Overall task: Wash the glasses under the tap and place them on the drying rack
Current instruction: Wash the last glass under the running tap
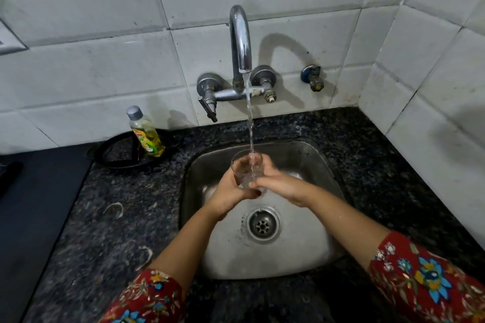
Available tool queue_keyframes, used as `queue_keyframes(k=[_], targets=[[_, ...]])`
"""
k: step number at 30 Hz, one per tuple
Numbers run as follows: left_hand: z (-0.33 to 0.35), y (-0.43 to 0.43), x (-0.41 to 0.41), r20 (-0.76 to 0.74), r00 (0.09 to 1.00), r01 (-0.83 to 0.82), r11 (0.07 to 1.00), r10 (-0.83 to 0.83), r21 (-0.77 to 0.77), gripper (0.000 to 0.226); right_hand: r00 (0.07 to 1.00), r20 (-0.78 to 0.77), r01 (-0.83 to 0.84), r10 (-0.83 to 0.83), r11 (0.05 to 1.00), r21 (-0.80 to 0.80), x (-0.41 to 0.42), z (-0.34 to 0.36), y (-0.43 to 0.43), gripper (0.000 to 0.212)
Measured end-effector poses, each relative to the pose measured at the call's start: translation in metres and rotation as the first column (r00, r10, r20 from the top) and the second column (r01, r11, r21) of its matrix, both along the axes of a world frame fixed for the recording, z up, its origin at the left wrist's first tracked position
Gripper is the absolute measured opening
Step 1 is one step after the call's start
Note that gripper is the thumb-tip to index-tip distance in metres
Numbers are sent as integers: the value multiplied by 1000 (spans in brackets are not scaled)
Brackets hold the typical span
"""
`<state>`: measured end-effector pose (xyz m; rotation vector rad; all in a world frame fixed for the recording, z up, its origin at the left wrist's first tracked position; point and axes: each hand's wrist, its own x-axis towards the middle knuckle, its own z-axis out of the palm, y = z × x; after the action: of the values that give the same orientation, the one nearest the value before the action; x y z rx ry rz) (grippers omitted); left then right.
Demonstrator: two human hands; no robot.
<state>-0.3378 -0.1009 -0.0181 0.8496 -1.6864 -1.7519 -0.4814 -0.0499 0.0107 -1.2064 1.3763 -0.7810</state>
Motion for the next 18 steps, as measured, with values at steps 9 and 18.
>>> queue_keyframes(k=[9, 18], targets=[[0, -28, 4, 205, 967, 177, 977, -151, -118, 63, 335, -942, -741, 12, 621, -256, -25, 7, -3, 46], [-4, -13, -2, 339, 921, -50, 921, 192, -386, 48, 530, -725, -528, 439, 840, 122, 3, 24, -29, 27]])
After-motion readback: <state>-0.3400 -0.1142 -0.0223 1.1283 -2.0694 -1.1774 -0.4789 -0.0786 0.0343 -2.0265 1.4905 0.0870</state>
